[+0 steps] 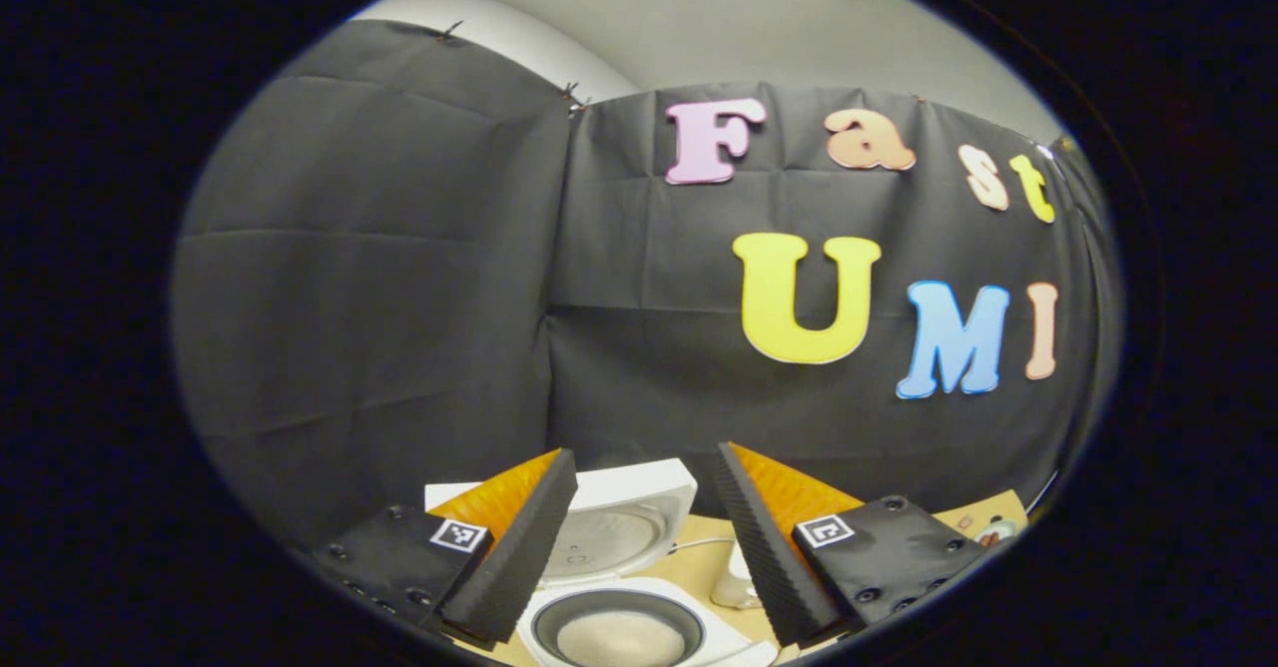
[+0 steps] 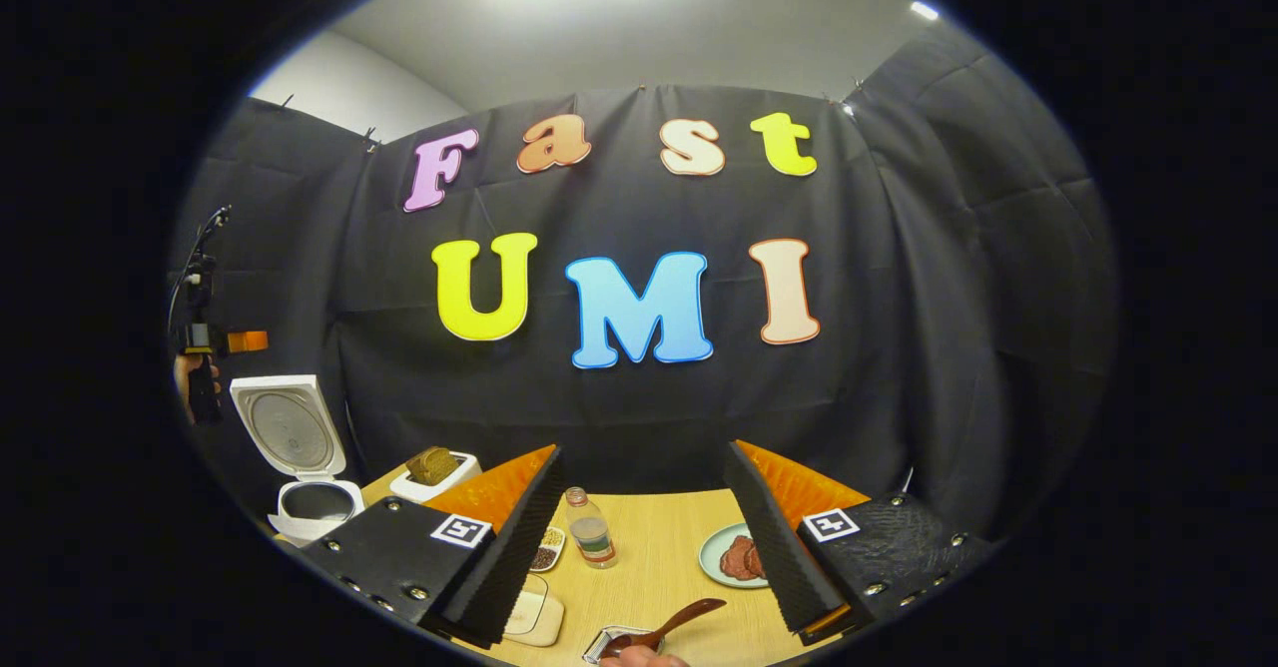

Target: Close the left gripper, press the button to open the rice cooker; take a wooden spoon from the chopstick holder with the right hand, scoop a spoonful of rice and pour it into the rice cooker, then put the wooden spoon back into the chopstick holder.

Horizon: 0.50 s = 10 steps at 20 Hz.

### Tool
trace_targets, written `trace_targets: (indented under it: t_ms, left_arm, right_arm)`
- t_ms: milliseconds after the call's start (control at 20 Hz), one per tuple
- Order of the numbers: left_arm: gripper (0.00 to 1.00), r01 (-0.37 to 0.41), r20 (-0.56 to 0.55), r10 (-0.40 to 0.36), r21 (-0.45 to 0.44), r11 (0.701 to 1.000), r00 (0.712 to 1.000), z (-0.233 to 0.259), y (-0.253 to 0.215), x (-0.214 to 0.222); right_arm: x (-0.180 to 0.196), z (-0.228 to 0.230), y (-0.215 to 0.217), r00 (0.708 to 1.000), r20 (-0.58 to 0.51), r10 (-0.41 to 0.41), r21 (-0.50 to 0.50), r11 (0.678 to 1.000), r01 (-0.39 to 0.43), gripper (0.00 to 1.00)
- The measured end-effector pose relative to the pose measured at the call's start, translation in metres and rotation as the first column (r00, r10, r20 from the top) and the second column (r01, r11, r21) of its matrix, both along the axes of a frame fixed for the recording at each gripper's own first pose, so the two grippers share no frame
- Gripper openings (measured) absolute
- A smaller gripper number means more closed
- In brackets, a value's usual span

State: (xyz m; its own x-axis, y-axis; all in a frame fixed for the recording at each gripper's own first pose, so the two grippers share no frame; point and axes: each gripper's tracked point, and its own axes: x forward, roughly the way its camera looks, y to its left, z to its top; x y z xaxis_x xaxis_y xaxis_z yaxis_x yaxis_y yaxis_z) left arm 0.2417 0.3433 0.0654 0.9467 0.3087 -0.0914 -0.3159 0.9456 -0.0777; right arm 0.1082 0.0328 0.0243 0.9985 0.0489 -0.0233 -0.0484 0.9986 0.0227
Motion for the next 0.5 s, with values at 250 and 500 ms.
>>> trace_targets:
  t_ms: [250, 500]
  left_arm:
    - [0.97, -0.136, -0.047, 0.134, -0.048, 0.99, 0.99, -0.012, 0.056, 0.045]
    - [0.96, -0.258, -0.18, 0.249, -0.028, 0.966, 0.952, -0.052, 0.09, 0.08]
  right_arm:
    - [0.002, -0.005, -0.009, 0.999, -0.012, -0.038, -0.018, 0.999, 0.037, 0.98]
    - [0.004, -0.013, -0.01, 0.998, -0.042, -0.057, -0.011, 0.998, 0.056, 0.98]
